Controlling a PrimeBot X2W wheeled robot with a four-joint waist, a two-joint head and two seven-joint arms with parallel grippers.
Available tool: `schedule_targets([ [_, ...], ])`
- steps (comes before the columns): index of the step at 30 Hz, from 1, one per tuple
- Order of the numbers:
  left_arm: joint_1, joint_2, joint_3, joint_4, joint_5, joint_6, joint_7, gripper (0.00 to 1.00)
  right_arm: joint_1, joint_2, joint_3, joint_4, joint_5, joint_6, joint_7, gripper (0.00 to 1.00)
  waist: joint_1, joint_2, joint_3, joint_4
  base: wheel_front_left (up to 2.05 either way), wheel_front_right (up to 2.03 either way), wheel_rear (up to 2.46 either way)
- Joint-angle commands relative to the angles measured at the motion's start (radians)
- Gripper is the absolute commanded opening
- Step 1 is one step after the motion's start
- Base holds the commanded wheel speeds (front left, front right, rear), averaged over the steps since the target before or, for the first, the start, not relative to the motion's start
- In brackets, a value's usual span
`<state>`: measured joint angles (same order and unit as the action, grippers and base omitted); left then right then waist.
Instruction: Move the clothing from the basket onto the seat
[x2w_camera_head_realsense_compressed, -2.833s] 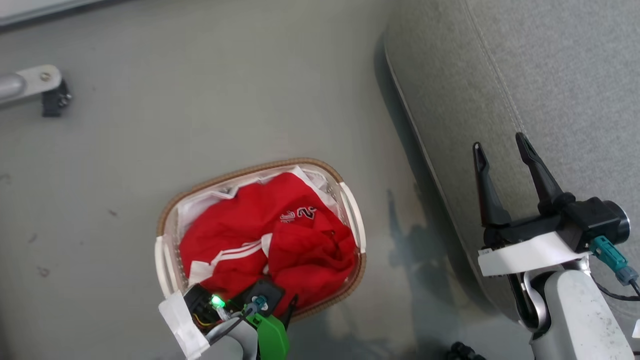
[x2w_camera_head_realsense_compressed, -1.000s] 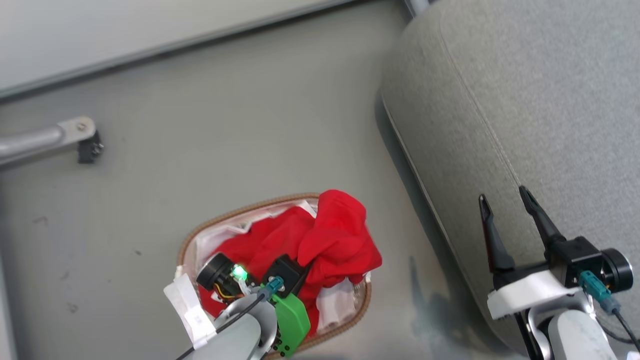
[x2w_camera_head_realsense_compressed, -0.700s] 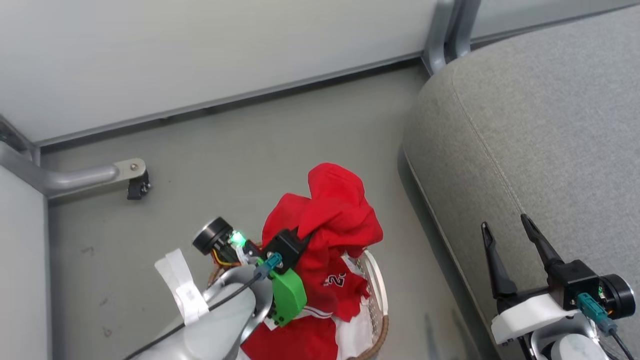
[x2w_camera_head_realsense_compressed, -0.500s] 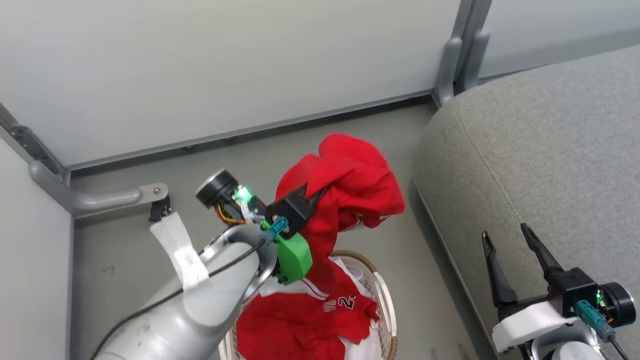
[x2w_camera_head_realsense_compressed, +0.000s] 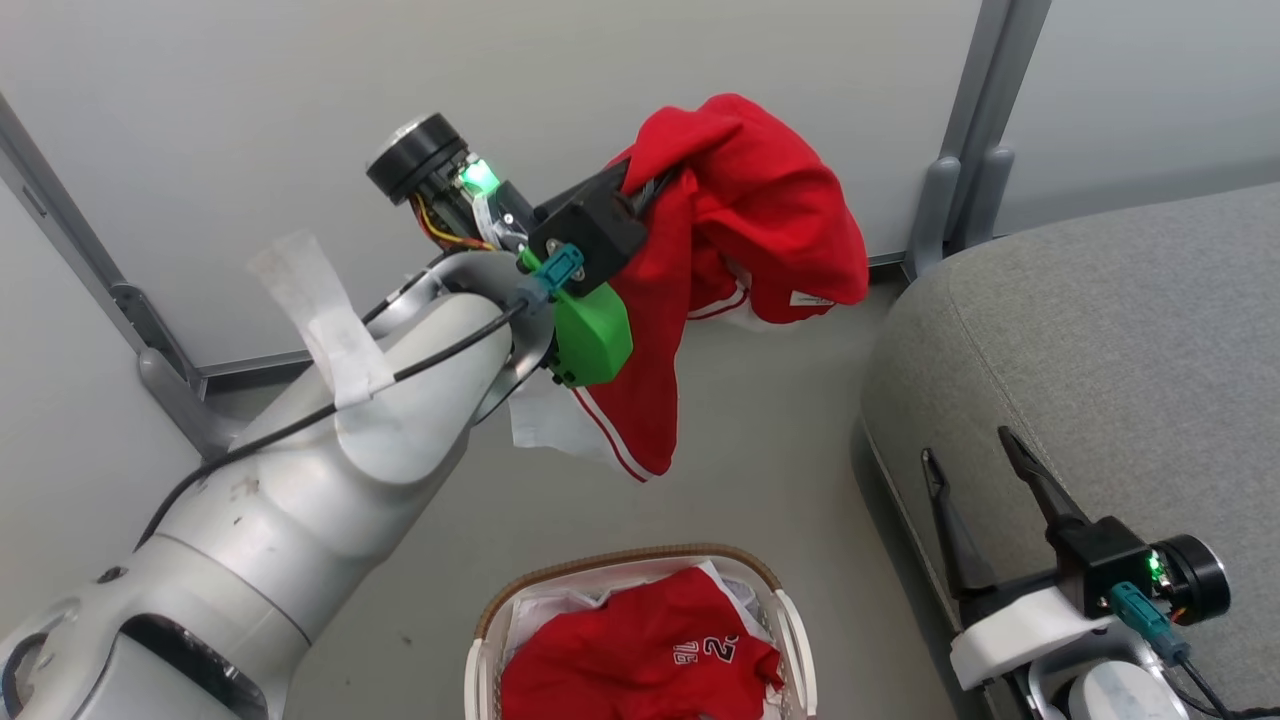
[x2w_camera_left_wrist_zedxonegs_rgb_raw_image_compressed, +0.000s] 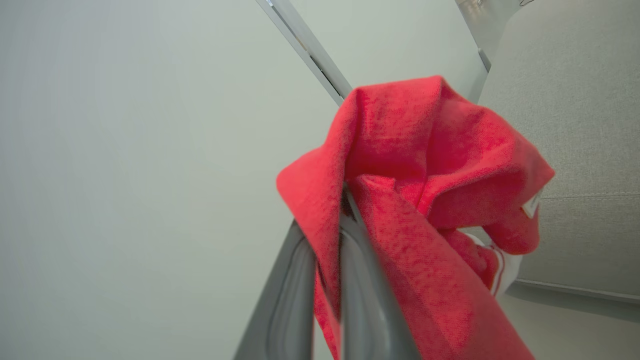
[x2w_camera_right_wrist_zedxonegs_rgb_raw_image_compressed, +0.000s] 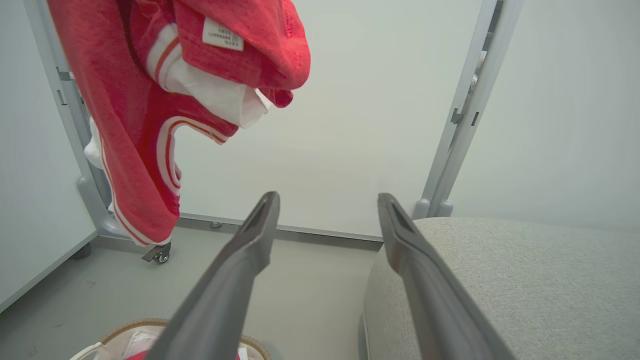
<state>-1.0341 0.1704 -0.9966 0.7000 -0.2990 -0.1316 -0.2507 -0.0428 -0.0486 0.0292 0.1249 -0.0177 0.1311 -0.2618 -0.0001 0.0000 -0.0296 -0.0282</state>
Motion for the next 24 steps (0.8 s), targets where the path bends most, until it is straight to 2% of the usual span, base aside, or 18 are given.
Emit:
schedule_targets([
  [1,-0.035,-0.007,-0.006,0.009,-0.008,0.003,-0.001,0.00,-0.018,-0.003,0.015,0.006,-0.002,-0.001,-0.005,1.00,0.0001,0.0000,-0.002,0.002,0.00,0.00,0.00],
  [10,-0.158,-0.056,-0.065,0.020,-0.063,0.003,-0.010,0.00,-0.120,-0.004,0.167,0.041,0.072,-0.001,-0.005,1.00,0.0001,0.0000,-0.004,0.015,0.00,0.00,0.00],
  [13,-0.187,-0.076,-0.085,0.014,-0.085,0.003,-0.013,0.00,-0.168,-0.003,0.214,0.063,0.153,-0.001,-0.005,1.00,0.0001,0.0000,-0.004,0.028,0.00,0.00,0.00],
  [24,-0.219,-0.116,-0.146,-0.061,-0.143,0.003,-0.015,0.00,-0.345,-0.004,0.309,0.201,0.140,-0.001,-0.005,1.00,0.0001,0.0000,-0.005,0.085,0.00,0.00,0.00],
])
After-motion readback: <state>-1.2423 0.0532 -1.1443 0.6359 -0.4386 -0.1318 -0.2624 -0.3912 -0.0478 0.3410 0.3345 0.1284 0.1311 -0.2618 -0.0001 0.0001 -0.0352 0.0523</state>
